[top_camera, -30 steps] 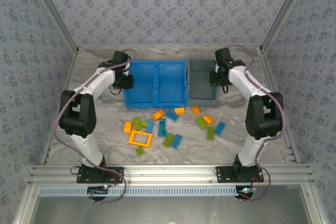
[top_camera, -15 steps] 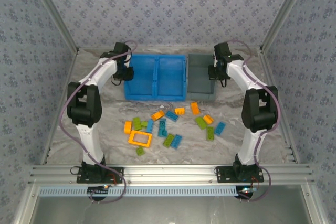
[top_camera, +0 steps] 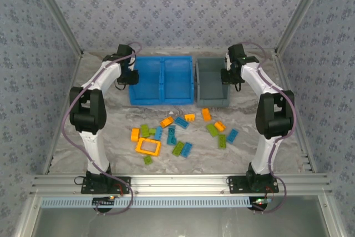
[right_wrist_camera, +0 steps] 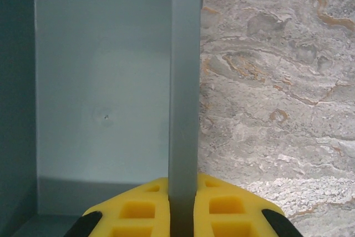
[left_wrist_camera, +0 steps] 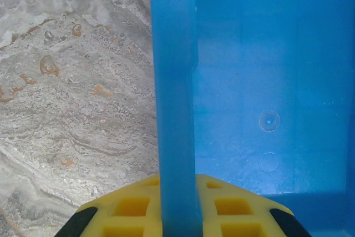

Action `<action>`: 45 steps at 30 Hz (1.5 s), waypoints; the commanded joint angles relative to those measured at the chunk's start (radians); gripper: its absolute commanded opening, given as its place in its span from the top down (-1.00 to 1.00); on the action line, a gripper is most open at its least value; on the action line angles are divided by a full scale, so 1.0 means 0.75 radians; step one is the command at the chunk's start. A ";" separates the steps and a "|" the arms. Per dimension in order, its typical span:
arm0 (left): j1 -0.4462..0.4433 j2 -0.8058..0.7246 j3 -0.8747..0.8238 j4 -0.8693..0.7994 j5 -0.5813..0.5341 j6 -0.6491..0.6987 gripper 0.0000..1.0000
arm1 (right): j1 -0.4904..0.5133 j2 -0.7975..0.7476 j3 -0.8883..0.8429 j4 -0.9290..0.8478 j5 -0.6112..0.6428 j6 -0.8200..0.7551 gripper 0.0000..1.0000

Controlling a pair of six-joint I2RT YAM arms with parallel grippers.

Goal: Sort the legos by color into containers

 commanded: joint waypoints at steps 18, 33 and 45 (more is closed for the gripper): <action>-0.055 -0.302 0.013 0.047 -0.055 -0.081 -0.51 | 0.000 -0.326 -0.067 -0.130 0.185 0.285 -0.21; -1.068 -1.320 -0.910 0.471 -0.177 -0.524 -0.99 | 0.053 -1.056 -1.065 -0.119 -0.002 0.865 -0.34; -1.647 -1.242 -1.032 0.536 -0.566 -0.683 -0.95 | 0.064 -0.993 -1.305 0.117 -0.082 0.943 -0.22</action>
